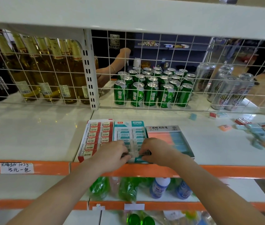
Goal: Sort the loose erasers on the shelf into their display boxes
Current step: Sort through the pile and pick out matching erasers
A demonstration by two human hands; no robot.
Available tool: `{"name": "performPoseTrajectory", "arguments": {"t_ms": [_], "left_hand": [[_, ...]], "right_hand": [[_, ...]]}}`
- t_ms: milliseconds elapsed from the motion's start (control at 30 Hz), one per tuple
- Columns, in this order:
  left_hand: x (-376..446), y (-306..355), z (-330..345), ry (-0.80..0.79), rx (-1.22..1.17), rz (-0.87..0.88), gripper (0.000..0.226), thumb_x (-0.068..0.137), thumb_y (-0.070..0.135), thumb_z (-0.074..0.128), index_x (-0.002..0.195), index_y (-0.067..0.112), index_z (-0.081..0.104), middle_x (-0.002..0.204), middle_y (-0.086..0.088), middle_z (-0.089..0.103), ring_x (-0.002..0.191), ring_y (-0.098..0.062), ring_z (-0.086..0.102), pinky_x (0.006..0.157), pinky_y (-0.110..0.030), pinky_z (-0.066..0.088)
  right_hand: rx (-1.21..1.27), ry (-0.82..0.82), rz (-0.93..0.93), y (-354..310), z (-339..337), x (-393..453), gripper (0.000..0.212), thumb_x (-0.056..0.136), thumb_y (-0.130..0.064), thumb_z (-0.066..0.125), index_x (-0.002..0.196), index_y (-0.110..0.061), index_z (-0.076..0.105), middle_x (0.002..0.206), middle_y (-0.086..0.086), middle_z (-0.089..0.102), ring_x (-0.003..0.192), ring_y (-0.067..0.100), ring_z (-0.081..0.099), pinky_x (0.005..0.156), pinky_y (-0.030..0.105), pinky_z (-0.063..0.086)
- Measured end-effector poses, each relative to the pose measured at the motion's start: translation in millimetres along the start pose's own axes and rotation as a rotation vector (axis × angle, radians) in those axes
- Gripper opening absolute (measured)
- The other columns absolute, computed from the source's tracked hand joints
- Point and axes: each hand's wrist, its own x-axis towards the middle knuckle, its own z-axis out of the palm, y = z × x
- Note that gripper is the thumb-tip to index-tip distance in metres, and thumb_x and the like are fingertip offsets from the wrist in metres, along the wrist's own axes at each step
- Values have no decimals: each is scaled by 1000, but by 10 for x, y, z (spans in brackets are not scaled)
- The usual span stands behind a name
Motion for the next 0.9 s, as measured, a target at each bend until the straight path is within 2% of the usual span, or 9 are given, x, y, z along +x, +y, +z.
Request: {"name": "performPoseTrajectory", "arguments": {"t_ms": [133, 233, 300, 400, 533, 667, 767, 900], "left_hand": [[48, 47, -48, -11, -18, -13, 30, 93, 40, 48, 92, 15, 64, 93, 2, 54, 79, -13, 55, 64, -25, 43], [118, 125, -91, 1, -67, -7, 23, 93, 34, 49, 101, 19, 64, 96, 4, 60, 83, -13, 58, 69, -26, 48], [194, 209, -123, 9, -97, -1, 23, 93, 34, 50, 107, 20, 63, 101, 6, 60, 87, -10, 56, 73, -25, 47], [361, 391, -155, -22, -148, 0, 26, 93, 33, 51, 112, 20, 63, 109, 5, 62, 95, -10, 58, 84, -31, 50], [645, 724, -130, -50, -193, 34, 26, 93, 30, 52, 114, 21, 64, 114, 6, 64, 100, -9, 59, 91, -33, 49], [985, 1114, -45, -45, -220, 86, 23, 93, 28, 52, 109, 21, 66, 111, 6, 66, 98, -10, 60, 90, -33, 49], [1232, 1425, 48, -62, -222, 113, 21, 92, 28, 52, 105, 20, 67, 106, 4, 67, 94, -13, 60, 87, -34, 49], [1516, 1848, 184, -64, -228, 157, 20, 91, 26, 53, 103, 18, 67, 107, 2, 67, 97, -15, 60, 84, -28, 47]], "right_hand": [[-7, 17, -13, 31, 16, -17, 24, 87, -20, 59, 108, -9, 65, 110, 6, 58, 103, 21, 52, 88, 31, 43], [54, 80, 21, 134, -25, -105, 25, 89, -21, 57, 111, -12, 65, 113, 4, 58, 105, 19, 52, 90, 28, 41], [72, 113, 70, 265, -96, -208, 27, 91, -23, 55, 116, -18, 63, 118, 1, 57, 110, 17, 50, 93, 26, 39], [71, 159, 155, 536, -221, -392, 28, 91, -21, 53, 118, -17, 62, 123, -1, 59, 111, 15, 52, 92, 22, 38], [152, 237, 294, 919, -366, -693, 25, 89, -15, 54, 111, -13, 66, 112, 5, 64, 100, 20, 58, 86, 25, 42], [177, 281, 384, 1287, -463, -1033, 23, 89, -15, 55, 108, -14, 67, 105, 5, 67, 93, 19, 59, 84, 25, 45], [175, 288, 431, 1564, -484, -1275, 23, 89, -14, 54, 107, -14, 68, 104, 5, 67, 82, 11, 53, 76, 17, 39], [194, 289, 495, 1891, -493, -1579, 23, 89, -13, 54, 107, -14, 68, 104, 3, 67, 80, 7, 48, 68, 12, 33]]}}
